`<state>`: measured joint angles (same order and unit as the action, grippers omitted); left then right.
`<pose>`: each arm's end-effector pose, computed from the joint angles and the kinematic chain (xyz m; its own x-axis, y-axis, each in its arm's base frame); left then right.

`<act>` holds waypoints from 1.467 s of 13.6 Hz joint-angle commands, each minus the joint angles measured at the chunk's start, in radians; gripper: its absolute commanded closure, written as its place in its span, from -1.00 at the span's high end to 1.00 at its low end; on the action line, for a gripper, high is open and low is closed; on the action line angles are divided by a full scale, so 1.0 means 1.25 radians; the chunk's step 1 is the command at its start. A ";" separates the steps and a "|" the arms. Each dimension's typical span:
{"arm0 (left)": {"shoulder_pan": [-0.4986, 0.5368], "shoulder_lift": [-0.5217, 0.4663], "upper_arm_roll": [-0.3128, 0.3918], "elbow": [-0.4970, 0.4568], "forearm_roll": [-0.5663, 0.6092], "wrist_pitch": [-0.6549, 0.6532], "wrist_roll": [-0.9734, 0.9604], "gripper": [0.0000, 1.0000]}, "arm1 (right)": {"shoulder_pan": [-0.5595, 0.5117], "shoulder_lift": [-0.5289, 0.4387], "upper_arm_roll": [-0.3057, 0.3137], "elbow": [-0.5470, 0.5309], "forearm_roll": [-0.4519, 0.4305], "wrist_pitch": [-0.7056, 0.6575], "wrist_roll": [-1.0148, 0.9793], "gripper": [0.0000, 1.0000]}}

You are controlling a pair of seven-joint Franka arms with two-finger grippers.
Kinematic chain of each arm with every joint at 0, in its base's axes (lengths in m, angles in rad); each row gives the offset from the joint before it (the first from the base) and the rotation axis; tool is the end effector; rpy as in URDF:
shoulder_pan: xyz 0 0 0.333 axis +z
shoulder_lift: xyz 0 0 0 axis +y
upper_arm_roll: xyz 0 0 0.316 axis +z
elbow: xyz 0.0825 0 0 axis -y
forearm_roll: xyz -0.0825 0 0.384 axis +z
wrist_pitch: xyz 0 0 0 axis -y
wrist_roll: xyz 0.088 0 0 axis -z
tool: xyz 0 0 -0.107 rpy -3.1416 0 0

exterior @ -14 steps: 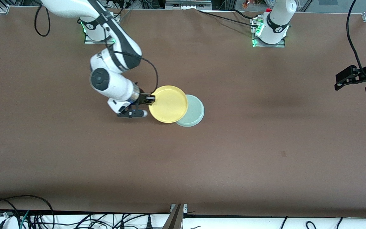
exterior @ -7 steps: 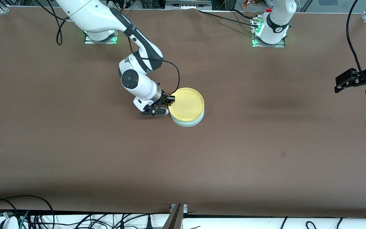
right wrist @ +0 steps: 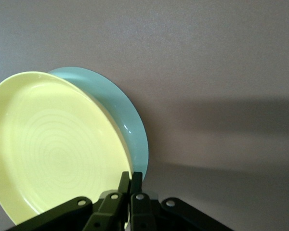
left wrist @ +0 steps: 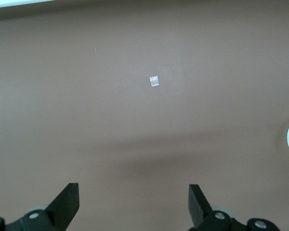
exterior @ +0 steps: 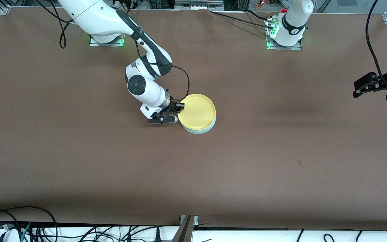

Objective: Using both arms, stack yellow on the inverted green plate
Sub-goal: 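Open the right gripper and release the yellow plate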

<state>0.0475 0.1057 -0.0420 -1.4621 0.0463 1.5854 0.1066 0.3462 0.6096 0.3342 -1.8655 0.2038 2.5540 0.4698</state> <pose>0.5889 0.0095 0.6169 0.9948 -0.1012 0.0131 -0.1005 -0.9940 -0.0435 0.5161 0.3960 0.2129 0.9962 -0.0074 -0.0865 -0.0336 -0.9518 -0.3048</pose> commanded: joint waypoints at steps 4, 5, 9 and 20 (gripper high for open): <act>0.001 0.012 -0.004 0.026 0.006 -0.012 0.013 1.00 | 0.003 0.011 0.000 0.009 -0.002 0.022 0.008 -1.00; 0.001 0.012 -0.004 0.028 0.006 -0.012 0.013 1.00 | 0.003 0.011 0.000 0.009 -0.002 0.022 0.008 -1.00; 0.002 0.025 -0.004 0.028 0.006 -0.010 0.012 1.00 | 0.004 0.011 0.001 0.009 -0.002 0.021 0.008 0.88; -0.001 0.026 -0.004 0.028 0.013 -0.012 0.003 1.00 | -0.003 -0.136 -0.093 0.009 0.001 -0.063 -0.013 1.00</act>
<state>0.0471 0.1257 -0.0427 -1.4583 0.0463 1.5854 0.1059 0.3439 0.5352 0.2663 -1.8376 0.2038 2.5643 0.4651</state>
